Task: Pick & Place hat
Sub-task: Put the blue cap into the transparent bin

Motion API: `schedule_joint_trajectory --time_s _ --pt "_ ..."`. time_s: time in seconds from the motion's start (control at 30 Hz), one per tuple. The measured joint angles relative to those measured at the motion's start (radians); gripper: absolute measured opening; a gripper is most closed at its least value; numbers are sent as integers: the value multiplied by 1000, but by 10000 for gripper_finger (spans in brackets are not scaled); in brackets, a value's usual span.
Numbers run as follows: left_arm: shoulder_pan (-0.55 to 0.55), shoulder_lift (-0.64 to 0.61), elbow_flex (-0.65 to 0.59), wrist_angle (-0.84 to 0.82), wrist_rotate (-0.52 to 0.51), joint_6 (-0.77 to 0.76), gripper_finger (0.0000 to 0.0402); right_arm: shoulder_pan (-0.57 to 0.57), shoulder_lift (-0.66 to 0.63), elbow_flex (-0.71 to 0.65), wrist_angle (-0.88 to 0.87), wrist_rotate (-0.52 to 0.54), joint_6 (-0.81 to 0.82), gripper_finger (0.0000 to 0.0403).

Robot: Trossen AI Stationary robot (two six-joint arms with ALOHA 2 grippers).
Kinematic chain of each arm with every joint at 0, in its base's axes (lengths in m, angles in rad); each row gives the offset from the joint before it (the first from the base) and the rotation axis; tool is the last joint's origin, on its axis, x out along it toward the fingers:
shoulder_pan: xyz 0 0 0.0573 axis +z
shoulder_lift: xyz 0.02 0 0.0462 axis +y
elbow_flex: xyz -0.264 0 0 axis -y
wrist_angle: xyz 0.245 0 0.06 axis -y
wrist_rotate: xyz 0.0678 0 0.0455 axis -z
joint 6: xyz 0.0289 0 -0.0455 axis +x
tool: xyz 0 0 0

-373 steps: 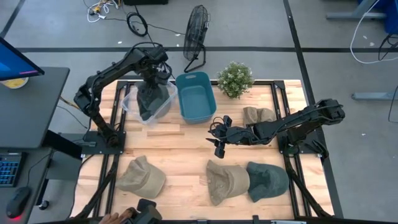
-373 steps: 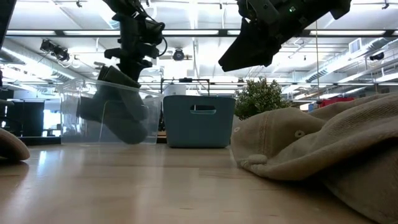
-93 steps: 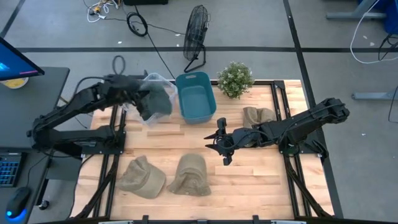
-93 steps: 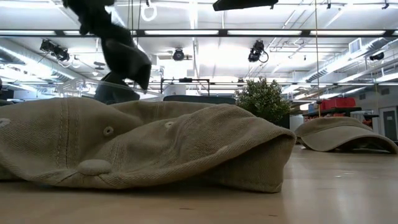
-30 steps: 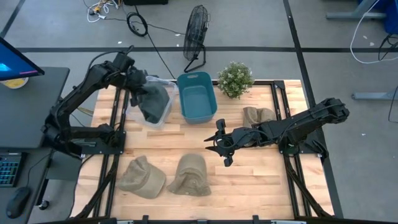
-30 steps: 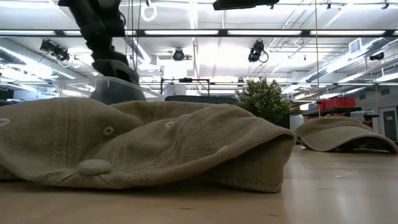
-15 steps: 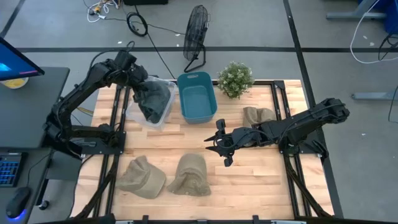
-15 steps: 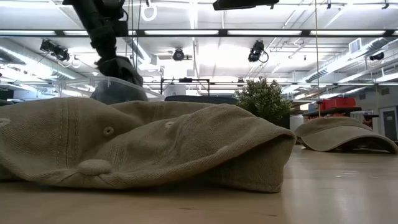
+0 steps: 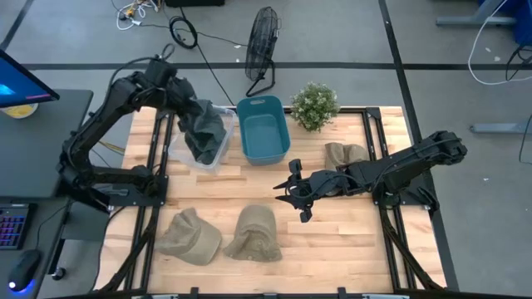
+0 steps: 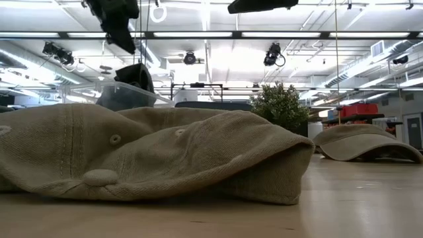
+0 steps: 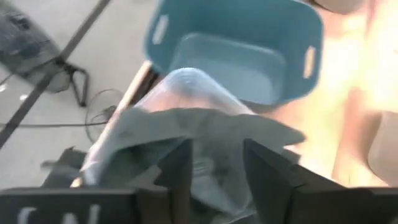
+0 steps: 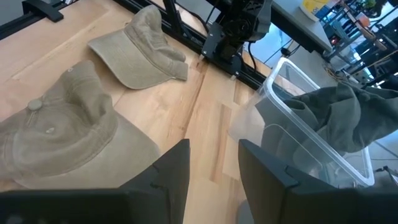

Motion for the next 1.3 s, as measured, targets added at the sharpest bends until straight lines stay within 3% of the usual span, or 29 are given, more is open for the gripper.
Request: schedule_joint_trajectory --time_s 0.27,0.57,0.83,1.1,1.3 --pt "-132 2 -183 310 -10 -24 12 0 0 0 -6 0 1 140" --pt "-163 2 -413 325 -123 -159 7 0 0 0 -43 -2 53 140" --pt "-162 1 -586 359 -130 -175 7 0 0 0 -42 -2 52 140" --pt "-164 -1 -610 372 -136 -172 7 0 0 0 -42 1 52 140" --pt "-222 -29 -490 328 -128 -177 3 0 0 0 -42 0 49 140"
